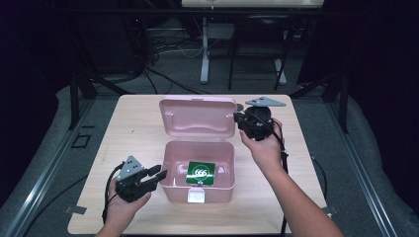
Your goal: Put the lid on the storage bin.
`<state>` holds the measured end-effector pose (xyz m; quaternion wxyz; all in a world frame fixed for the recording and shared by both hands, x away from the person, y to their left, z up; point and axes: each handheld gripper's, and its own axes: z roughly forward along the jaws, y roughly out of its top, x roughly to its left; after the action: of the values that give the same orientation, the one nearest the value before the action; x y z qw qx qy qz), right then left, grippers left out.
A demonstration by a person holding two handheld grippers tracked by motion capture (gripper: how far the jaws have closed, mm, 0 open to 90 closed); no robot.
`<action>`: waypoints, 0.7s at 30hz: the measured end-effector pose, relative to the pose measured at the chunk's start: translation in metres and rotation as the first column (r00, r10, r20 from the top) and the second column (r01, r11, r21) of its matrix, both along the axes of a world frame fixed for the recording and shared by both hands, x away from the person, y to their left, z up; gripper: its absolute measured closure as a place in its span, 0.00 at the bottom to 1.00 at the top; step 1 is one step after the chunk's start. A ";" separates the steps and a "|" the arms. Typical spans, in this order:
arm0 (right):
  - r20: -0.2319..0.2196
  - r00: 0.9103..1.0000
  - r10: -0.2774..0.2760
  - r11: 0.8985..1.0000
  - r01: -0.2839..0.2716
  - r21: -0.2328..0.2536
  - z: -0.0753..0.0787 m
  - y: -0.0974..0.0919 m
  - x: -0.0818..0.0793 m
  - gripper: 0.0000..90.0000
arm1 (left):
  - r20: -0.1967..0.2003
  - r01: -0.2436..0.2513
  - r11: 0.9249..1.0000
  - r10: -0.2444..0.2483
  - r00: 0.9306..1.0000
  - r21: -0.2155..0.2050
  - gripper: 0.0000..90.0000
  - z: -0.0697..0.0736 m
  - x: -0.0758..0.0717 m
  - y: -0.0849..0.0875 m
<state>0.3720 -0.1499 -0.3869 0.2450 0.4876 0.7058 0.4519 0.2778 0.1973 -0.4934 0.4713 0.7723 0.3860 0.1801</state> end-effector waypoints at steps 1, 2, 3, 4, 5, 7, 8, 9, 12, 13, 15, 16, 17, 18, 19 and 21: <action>0.002 1.000 0.000 1.000 0.000 -0.004 0.000 0.000 -0.001 0.97 | 0.001 0.000 1.000 0.000 1.000 0.000 0.75 0.000 0.000 0.000; 0.005 1.000 -0.001 1.000 0.001 -0.006 0.000 0.001 -0.002 0.97 | 0.000 0.000 1.000 0.000 1.000 0.001 0.75 0.000 0.000 0.000; 0.014 1.000 -0.001 1.000 0.001 -0.004 -0.001 0.001 -0.002 0.97 | -0.001 -0.001 1.000 0.001 1.000 0.000 0.75 0.000 0.000 0.000; 0.012 1.000 -0.003 1.000 0.003 -0.001 -0.001 0.000 -0.003 0.97 | 0.001 0.001 1.000 -0.001 1.000 0.002 0.75 0.000 0.000 0.000; 0.015 1.000 -0.001 1.000 0.001 0.003 -0.002 0.000 -0.004 0.97 | 0.001 0.001 1.000 -0.001 1.000 0.001 0.75 0.000 0.000 0.000; 0.013 1.000 0.001 1.000 -0.001 0.015 -0.002 -0.001 -0.005 0.97 | 0.002 0.001 1.000 -0.001 1.000 0.001 0.75 0.000 0.000 0.000; 0.016 1.000 0.003 1.000 -0.003 0.015 -0.003 -0.002 -0.006 0.96 | 0.002 0.000 1.000 0.000 1.000 0.001 0.75 0.000 0.000 0.000; 0.016 1.000 0.002 1.000 -0.003 0.018 -0.003 -0.002 -0.007 0.96 | 0.001 0.001 1.000 -0.001 1.000 0.001 0.75 0.000 0.000 0.000; 0.021 1.000 0.002 1.000 -0.003 0.029 -0.004 -0.002 -0.010 0.96 | 0.001 -0.001 1.000 0.001 1.000 -0.001 0.75 0.000 0.000 0.000; 0.029 1.000 0.003 1.000 -0.004 0.031 -0.005 -0.002 -0.011 0.96 | 0.000 0.001 1.000 -0.001 1.000 0.000 0.75 0.000 0.000 0.000; 0.034 0.999 0.000 1.000 0.000 0.026 -0.005 -0.002 -0.014 0.96 | 0.001 0.000 1.000 0.000 1.000 0.000 0.75 0.000 0.000 0.000; 0.039 0.999 -0.002 1.000 0.001 0.028 -0.005 -0.001 -0.015 0.96 | 0.001 0.000 1.000 0.000 1.000 -0.001 0.75 0.000 0.000 0.000; 0.044 0.999 -0.004 1.000 0.004 0.019 -0.005 0.000 -0.017 0.96 | 0.000 0.000 1.000 0.000 1.000 0.000 0.75 0.000 0.000 0.000; 0.050 0.999 -0.008 1.000 0.007 0.011 -0.005 0.002 -0.019 0.96 | 0.000 0.000 1.000 0.000 1.000 -0.001 0.75 0.000 0.000 0.000; 0.063 0.998 -0.008 1.000 0.008 0.001 -0.006 0.002 -0.021 0.96 | -0.002 -0.001 1.000 0.001 1.000 -0.002 0.75 0.000 0.000 0.000; 0.078 0.997 -0.013 1.000 0.013 0.000 -0.008 0.003 -0.024 0.96 | 0.000 0.001 1.000 -0.001 1.000 -0.001 0.75 0.000 0.000 0.000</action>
<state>0.3483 -0.1467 -0.3946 0.2752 0.4742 0.6926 0.4686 0.2780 0.1974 -0.4934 0.4719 0.7721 0.3858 0.1796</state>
